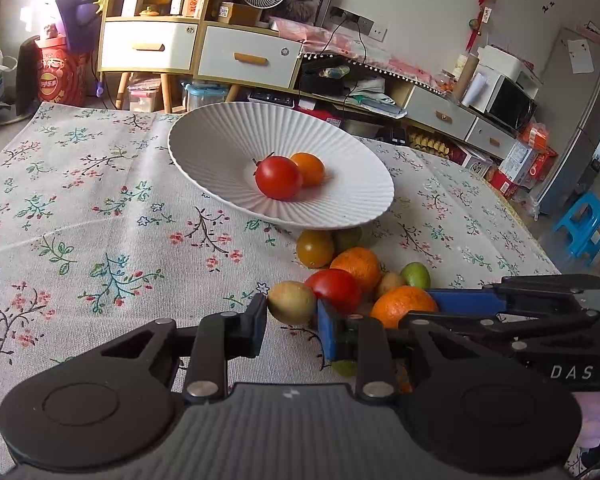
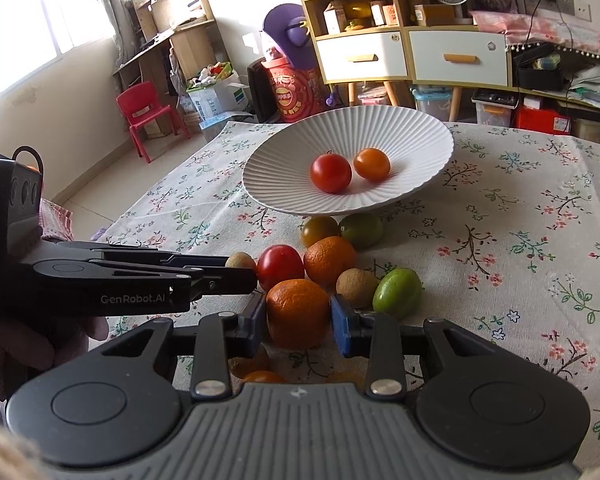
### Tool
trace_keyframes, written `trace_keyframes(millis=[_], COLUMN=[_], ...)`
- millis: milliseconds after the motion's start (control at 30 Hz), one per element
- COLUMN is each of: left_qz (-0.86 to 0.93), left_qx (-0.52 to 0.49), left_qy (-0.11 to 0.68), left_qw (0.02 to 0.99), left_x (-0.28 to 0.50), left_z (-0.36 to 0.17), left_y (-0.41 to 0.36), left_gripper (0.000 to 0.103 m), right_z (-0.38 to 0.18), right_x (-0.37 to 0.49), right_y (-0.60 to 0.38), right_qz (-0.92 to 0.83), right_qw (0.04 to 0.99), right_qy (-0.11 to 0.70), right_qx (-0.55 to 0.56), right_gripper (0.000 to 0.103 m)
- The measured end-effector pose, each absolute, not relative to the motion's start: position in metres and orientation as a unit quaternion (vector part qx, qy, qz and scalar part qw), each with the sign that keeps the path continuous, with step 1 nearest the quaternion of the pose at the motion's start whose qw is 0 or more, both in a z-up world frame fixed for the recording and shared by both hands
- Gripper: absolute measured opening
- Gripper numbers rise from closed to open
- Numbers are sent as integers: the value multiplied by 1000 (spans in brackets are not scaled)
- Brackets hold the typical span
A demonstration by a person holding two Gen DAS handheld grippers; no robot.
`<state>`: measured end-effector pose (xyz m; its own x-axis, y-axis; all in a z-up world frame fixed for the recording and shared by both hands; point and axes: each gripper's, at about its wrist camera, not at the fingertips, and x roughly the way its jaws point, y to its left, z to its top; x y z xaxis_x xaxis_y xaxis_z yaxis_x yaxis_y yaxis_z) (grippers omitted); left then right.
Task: Organize fruits
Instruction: 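Grasp a brown kiwi with the left tool while the right tool grasps a mandarin, then lift the kiwi and mandarin and carry them over the bowl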
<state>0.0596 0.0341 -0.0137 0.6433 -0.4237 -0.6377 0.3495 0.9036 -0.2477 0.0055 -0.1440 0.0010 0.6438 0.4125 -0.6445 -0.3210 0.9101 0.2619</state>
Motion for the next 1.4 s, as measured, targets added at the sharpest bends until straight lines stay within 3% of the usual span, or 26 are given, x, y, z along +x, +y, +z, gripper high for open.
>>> trace_keyframes(millis=[400, 667, 1033, 1400], left_qz=[-210, -210, -205, -191], left_qx=[-64, 3, -22, -31], left_qy=[333, 304, 352, 403], left_qw=[917, 929, 913, 895], left_x=[63, 89, 185, 212], left_z=[6, 36, 27, 9], left_y=[36, 22, 0, -10], left_gripper=[20, 20, 20, 20], right_z=[24, 38, 22, 15], right_x=[4, 22, 83, 100], right_y=[-146, -149, -148, -140], right_qz=[201, 185, 147, 142], right_qw=[922, 935, 934, 925], right_qy=[329, 303, 326, 351], right_qx=[42, 0, -10, -8], right_gripper=[31, 31, 31, 31])
